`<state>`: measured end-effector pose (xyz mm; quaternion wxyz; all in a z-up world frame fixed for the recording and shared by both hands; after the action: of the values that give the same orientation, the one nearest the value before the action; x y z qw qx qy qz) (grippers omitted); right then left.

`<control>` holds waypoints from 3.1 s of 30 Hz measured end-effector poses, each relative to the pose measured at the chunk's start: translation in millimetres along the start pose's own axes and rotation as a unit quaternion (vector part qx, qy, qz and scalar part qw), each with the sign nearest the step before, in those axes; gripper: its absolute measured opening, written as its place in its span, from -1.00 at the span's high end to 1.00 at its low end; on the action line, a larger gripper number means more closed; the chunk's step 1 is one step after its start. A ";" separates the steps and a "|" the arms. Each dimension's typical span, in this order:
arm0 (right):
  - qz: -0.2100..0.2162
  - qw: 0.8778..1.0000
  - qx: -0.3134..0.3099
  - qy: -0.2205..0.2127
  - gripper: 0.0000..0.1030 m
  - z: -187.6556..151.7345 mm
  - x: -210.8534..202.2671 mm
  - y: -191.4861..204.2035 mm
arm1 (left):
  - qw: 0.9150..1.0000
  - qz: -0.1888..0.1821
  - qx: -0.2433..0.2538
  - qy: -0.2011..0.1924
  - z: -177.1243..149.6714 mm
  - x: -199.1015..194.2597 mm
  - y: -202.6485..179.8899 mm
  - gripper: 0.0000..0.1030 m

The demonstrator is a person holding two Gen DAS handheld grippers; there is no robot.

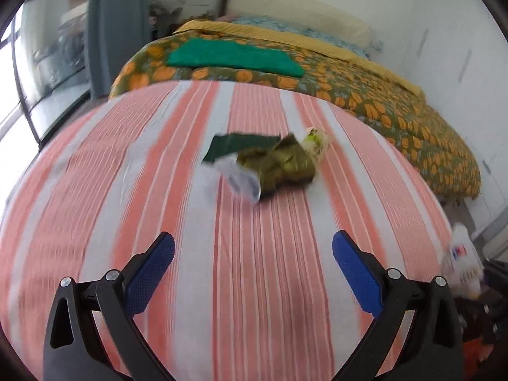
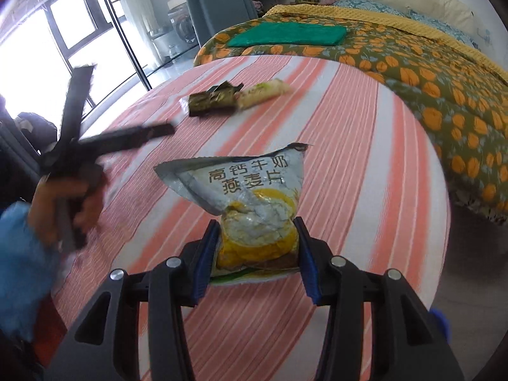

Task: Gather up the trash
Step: 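Grasp the clear oat-flake snack bag with the right tool, then grasp the gold foil wrapper with the left tool while the right tool holds the snack bag, then carry both items over the blue wastebasket and open both tools to drop them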

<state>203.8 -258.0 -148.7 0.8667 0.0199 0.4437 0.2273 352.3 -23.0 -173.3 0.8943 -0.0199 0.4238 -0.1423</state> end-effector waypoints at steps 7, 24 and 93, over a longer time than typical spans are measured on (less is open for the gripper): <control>-0.004 1.000 0.017 0.001 0.11 -15.4 -1.6 -11.7 | 0.983 0.069 0.170 0.015 24.0 45.9 -15.0 -0.91; -0.009 0.999 0.031 0.026 0.11 -14.2 -22.8 -22.4 | 0.991 0.034 0.108 0.071 -26.8 -16.7 -30.2 -0.02; -0.167 0.947 0.265 0.078 0.27 -211.2 -127.5 -275.3 | 0.946 -0.210 0.188 0.161 -205.1 8.7 -431.2 0.29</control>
<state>78.9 -592.4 -244.8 0.8185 0.1572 0.5507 -0.0454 98.4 -421.2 -243.8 0.7514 0.0834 0.5135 -0.4058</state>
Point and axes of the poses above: each gripper's, at about its wrist camera, not at the fingertips, and x roughly the way its jaws point, y to its left, z to its top, the point moved 4 cm from there along x, roughly the way its jaws point, and after that the axes turned 3 degrees about -x, right-handed, at the moved point
